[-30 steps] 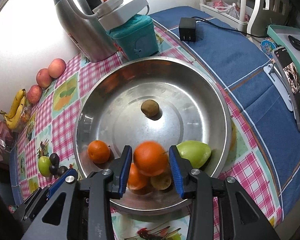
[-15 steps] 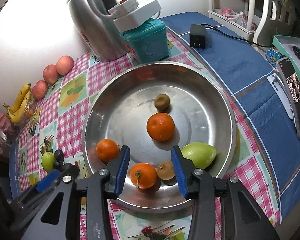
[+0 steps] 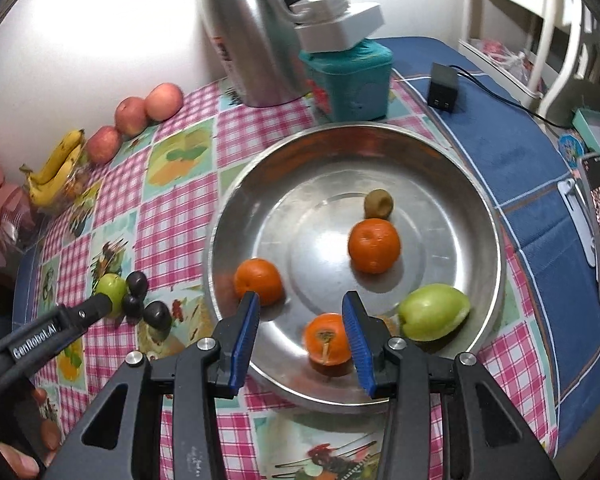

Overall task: Organize fruits
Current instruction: 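Withdraw both open tools from the bowl toward the plums and green apple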

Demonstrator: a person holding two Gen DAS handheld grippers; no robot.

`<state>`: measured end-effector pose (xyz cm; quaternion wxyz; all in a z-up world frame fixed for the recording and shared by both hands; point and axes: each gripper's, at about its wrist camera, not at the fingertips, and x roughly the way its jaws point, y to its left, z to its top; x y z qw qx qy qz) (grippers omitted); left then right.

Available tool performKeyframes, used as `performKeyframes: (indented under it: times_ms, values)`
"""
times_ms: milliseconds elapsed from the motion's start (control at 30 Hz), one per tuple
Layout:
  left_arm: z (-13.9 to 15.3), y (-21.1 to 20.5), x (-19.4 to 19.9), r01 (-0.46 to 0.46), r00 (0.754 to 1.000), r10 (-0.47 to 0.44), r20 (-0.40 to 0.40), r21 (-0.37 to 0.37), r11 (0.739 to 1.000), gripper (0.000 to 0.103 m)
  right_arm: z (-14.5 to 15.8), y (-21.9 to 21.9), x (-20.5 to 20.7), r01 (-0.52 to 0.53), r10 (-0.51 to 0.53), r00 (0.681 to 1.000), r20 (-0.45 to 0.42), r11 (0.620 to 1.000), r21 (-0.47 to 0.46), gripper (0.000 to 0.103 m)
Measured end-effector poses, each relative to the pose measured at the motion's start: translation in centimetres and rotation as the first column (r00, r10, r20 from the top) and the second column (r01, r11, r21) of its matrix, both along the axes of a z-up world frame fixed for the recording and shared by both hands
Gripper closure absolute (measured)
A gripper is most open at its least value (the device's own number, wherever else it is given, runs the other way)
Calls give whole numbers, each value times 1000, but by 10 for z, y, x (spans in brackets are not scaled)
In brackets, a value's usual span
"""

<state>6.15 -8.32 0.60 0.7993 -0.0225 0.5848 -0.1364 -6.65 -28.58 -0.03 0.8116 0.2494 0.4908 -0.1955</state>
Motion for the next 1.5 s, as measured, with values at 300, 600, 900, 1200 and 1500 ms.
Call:
performKeyframes:
  times_ms: [300,600,900,1200,1500]
  values:
    - [-2,18,7,-59,998,59,-13,4,998,19,-1,7,4,-23,23,1000,-13,999,-22,46]
    - [-9,16,7,-48,999,49,-14,61,997,2,-4,8,6,-33,32,999,-28,998,-53,34]
    - [-9,16,8,-44,999,44,1,80,996,0,-4,10,7,-44,43,999,-25,996,-74,18]
    - [-4,14,7,-24,999,19,44,112,993,0,-5,12,8,-55,53,998,-18,993,-105,11]
    - [2,14,6,-4,996,-7,92,124,992,0,-5,13,6,-42,43,999,3,992,-116,11]
